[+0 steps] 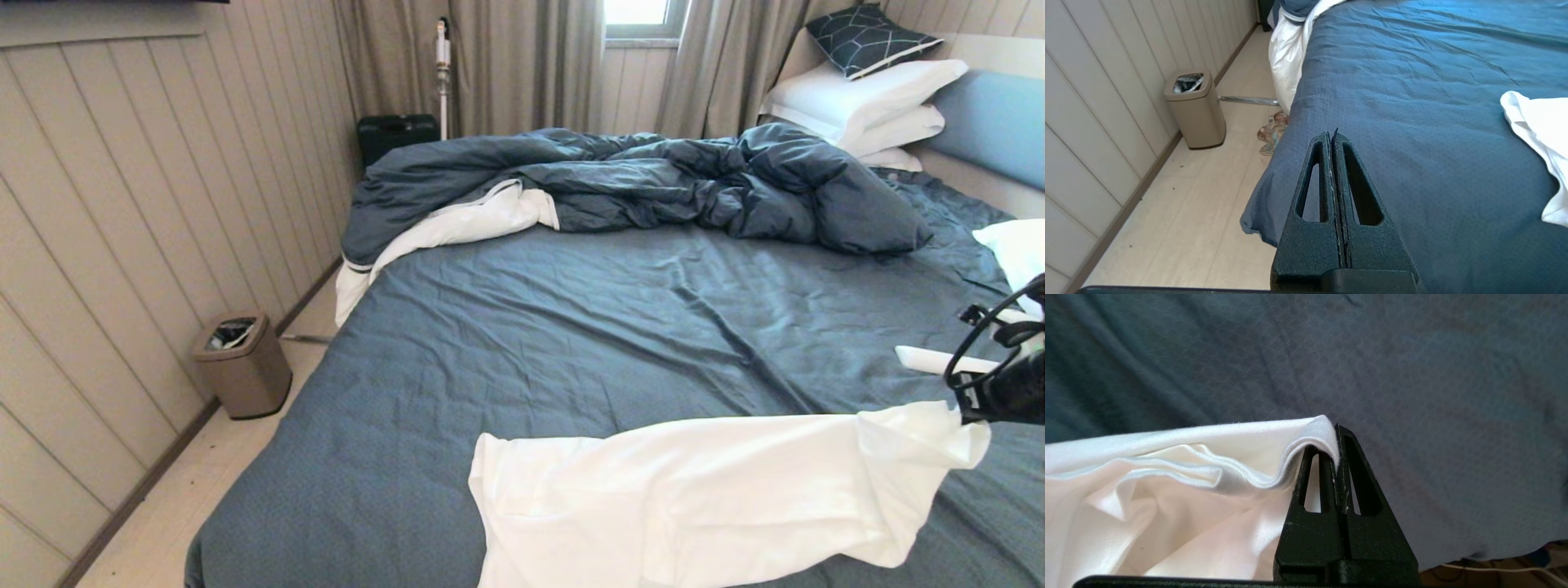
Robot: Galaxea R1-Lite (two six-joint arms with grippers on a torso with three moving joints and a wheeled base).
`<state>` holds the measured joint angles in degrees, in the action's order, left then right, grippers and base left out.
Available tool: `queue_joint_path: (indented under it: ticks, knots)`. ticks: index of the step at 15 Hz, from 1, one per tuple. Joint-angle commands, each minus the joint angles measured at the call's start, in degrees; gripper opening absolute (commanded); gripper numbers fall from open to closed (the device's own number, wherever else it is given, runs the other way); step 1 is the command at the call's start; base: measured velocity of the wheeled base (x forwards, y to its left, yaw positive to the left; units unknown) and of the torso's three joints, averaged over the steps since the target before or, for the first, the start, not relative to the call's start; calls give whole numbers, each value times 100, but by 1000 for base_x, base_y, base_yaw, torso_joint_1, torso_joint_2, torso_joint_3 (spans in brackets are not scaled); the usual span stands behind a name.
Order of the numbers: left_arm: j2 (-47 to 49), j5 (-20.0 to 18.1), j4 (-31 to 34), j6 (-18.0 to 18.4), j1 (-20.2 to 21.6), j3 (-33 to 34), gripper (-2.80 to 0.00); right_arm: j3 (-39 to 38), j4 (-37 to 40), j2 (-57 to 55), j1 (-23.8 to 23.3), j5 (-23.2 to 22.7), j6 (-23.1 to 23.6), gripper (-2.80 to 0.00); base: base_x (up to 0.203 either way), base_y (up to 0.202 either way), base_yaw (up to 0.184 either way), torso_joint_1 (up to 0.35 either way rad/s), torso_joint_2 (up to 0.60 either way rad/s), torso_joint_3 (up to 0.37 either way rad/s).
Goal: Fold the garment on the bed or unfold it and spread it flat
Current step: Unford the white T-shirt
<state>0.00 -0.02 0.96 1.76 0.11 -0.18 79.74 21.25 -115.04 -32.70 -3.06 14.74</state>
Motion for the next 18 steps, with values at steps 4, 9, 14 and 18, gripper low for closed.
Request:
queue_joint_path:
  ticks: [4,9,14,18]
  knots:
    - [0,2,0,9,7,1,-280,323,-23,-535,-27,-2,196,-280,0,0,0,0,0,0]
    - [0,-6,0,9,5,1,-280,332,-33,-552,-29,-70,232,0,0,0,0,0,0,0]
    - [0,2,0,9,0,1,-280,558,18,-410,-487,-547,217,0,0,0,0,0,0,0]
    - [0,1,0,9,7,1,-280,454,200,5,-682,-941,202,0,0,0,0,0,0,0]
